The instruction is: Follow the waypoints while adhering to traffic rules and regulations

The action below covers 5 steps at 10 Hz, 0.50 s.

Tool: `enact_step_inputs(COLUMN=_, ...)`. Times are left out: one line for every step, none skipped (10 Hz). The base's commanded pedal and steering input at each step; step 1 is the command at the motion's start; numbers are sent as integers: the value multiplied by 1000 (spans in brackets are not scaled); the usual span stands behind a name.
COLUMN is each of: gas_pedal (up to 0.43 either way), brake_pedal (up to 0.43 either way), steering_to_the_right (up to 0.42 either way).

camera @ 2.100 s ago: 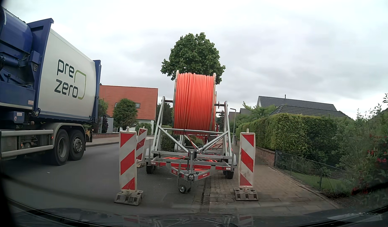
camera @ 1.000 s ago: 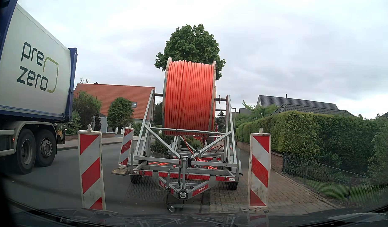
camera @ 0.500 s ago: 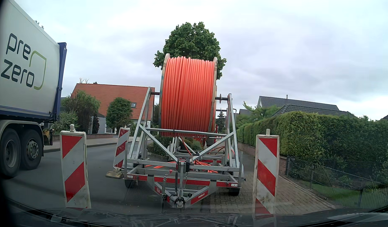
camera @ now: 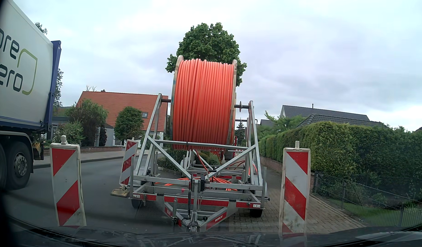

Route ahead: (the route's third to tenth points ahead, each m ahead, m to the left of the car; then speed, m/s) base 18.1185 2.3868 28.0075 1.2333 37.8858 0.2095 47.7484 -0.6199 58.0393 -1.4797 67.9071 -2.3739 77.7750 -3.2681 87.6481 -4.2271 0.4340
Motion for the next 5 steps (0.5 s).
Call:
enact_step_inputs(gas_pedal=0, brake_pedal=152, steering_to_the_right=-1)
enact_step_inputs(gas_pedal=0, brake_pedal=152, steering_to_the_right=-1)
enact_step_inputs(gas_pedal=0, brake_pedal=152, steering_to_the_right=-2)
enact_step_inputs(gas_pedal=0, brake_pedal=159, steering_to_the_right=-3)
enact_step_inputs(gas_pedal=0, brake_pedal=165, steering_to_the_right=-5)
